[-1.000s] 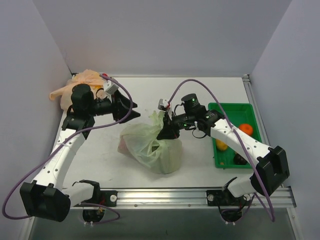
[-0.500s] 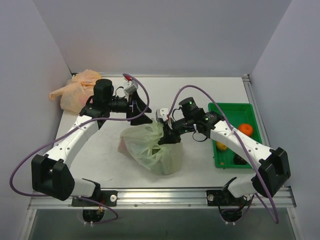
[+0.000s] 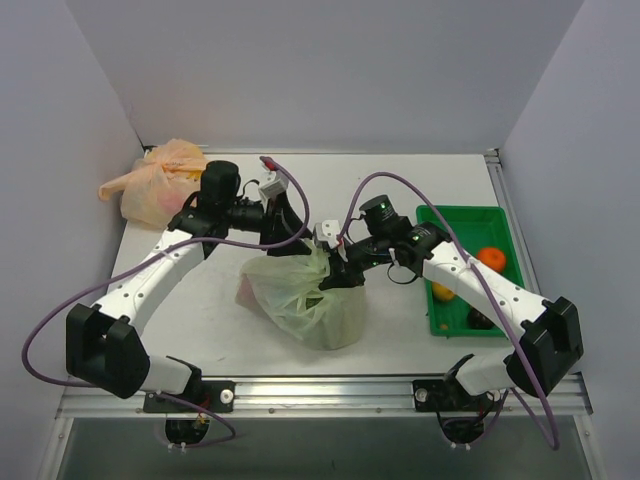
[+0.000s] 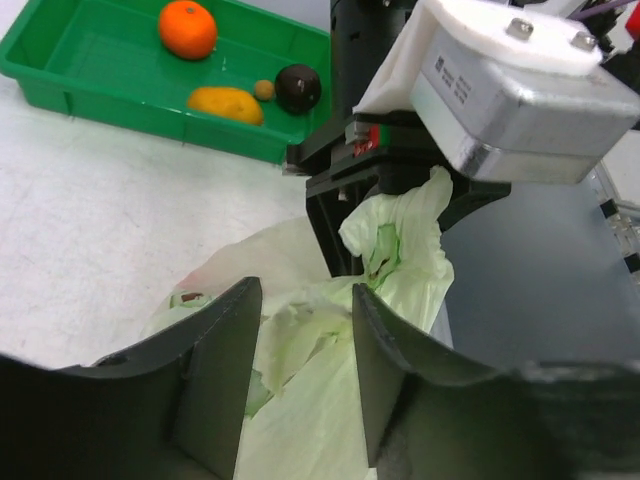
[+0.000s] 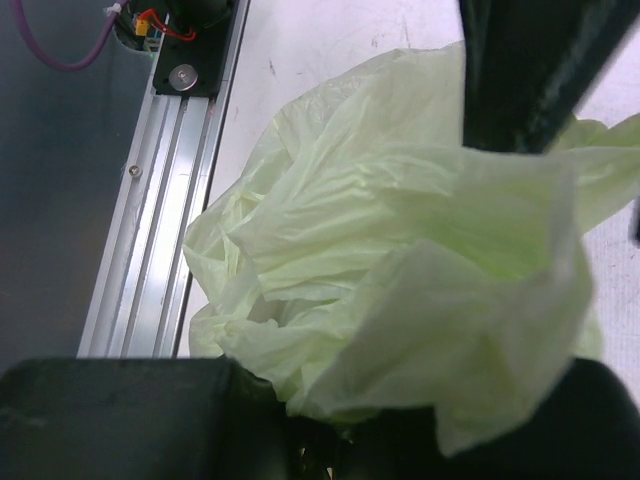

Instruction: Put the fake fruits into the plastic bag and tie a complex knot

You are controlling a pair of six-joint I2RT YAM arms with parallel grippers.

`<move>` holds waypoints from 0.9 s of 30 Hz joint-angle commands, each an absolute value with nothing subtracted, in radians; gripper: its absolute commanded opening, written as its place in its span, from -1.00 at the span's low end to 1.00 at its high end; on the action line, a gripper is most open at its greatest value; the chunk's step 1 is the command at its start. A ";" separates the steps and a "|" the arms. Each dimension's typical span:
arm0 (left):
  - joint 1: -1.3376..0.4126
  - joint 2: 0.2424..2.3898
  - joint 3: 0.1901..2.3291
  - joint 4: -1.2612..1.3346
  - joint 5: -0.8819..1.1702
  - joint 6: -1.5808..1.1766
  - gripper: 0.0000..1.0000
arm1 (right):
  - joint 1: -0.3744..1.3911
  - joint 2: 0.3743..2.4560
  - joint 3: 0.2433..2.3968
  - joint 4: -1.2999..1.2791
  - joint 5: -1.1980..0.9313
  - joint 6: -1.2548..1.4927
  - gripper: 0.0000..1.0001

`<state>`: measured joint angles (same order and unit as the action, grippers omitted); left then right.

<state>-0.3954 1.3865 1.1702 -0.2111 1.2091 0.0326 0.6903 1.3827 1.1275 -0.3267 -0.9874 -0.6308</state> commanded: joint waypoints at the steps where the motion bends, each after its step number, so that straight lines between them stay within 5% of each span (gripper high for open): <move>1: -0.411 1.397 1.235 -0.261 1.224 0.104 -0.01 | 0.701 1.344 1.167 -0.351 -1.014 -0.661 -1.00; 3: -0.399 1.394 1.244 -0.307 1.224 0.129 -0.55 | 0.701 1.339 1.163 -0.353 -1.009 -0.660 -1.00; 7: -0.341 1.348 1.241 -0.305 1.195 0.114 -1.00 | 0.695 1.341 1.144 -0.350 -1.005 -0.627 -1.00; 21: -0.241 1.203 1.194 -0.230 1.121 -0.144 -1.00 | 0.678 1.367 1.074 -0.282 -1.006 -0.364 -1.00; 27: -0.265 1.069 1.066 -0.219 1.089 -0.270 -1.00 | 0.618 1.423 1.089 -0.174 -1.022 -0.023 -1.00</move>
<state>-0.2840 1.1622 1.0874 -0.3141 1.1275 -0.1776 0.6537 1.3975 1.1057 -0.1284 -0.9958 -0.2428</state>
